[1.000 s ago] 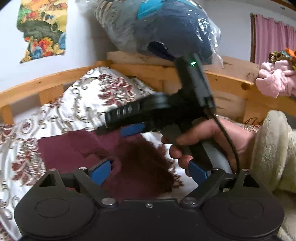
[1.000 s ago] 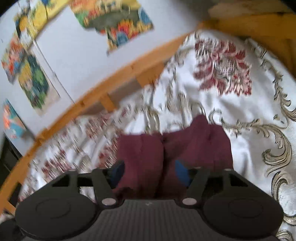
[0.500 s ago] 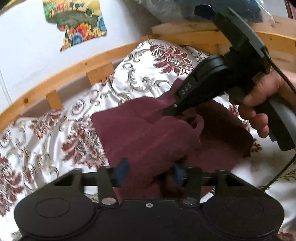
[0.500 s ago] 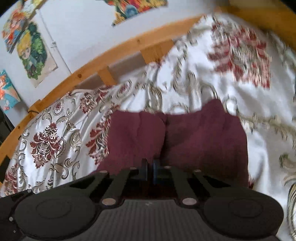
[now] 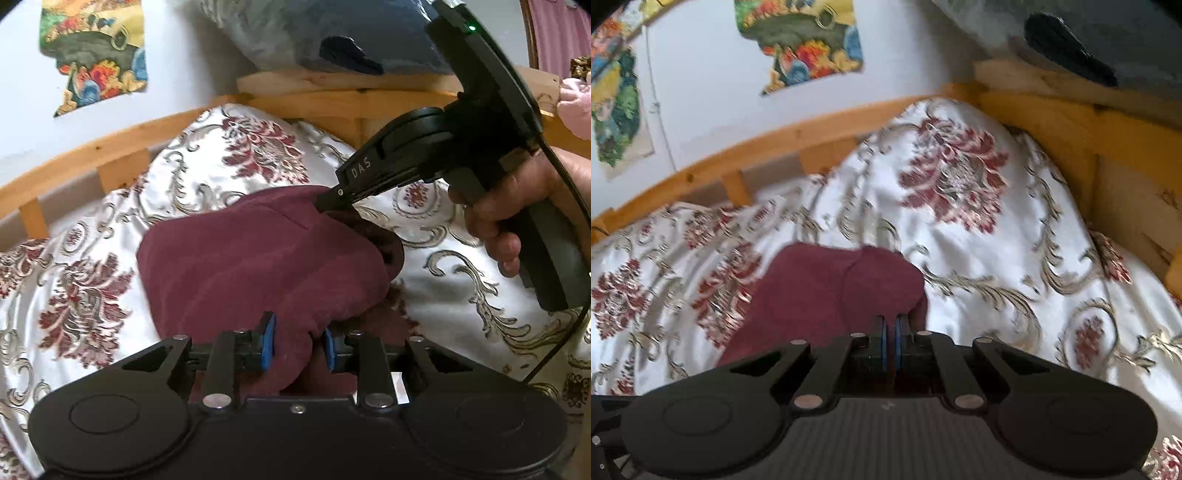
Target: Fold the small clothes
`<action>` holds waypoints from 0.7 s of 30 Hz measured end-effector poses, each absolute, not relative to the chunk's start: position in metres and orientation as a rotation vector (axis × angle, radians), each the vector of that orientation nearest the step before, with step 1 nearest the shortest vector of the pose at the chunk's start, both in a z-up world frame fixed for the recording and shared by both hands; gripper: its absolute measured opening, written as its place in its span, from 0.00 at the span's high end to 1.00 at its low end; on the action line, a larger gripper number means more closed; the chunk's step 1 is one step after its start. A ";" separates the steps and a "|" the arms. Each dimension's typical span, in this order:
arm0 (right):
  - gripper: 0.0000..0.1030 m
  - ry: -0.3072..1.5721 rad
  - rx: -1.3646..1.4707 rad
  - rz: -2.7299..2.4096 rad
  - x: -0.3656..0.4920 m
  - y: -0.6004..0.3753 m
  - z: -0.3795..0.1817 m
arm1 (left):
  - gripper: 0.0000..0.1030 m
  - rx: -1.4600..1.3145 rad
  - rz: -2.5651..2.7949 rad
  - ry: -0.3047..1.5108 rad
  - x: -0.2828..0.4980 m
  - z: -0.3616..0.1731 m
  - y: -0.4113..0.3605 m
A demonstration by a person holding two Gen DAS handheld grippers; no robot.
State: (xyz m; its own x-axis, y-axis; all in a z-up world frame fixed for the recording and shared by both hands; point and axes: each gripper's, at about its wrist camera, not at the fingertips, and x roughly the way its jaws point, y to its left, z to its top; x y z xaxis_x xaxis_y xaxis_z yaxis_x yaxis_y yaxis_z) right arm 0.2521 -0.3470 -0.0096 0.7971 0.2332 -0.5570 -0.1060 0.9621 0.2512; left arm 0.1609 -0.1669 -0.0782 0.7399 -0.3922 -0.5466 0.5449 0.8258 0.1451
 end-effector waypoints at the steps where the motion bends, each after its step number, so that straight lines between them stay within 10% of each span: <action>1: 0.94 0.633 0.213 0.180 0.252 -0.346 -0.011 | 0.70 0.309 -0.534 0.523 0.160 -0.080 -0.166; 5: 0.94 0.670 0.242 0.192 0.256 -0.346 -0.022 | 0.64 0.268 -0.559 0.533 0.161 -0.080 -0.159; 12: 0.92 0.687 0.195 0.187 0.252 -0.335 -0.025 | 0.24 0.005 -0.601 0.538 0.157 -0.061 -0.124; 21: 0.93 0.698 0.220 0.161 0.240 -0.345 -0.025 | 0.09 -0.130 -0.427 0.542 0.160 -0.053 -0.086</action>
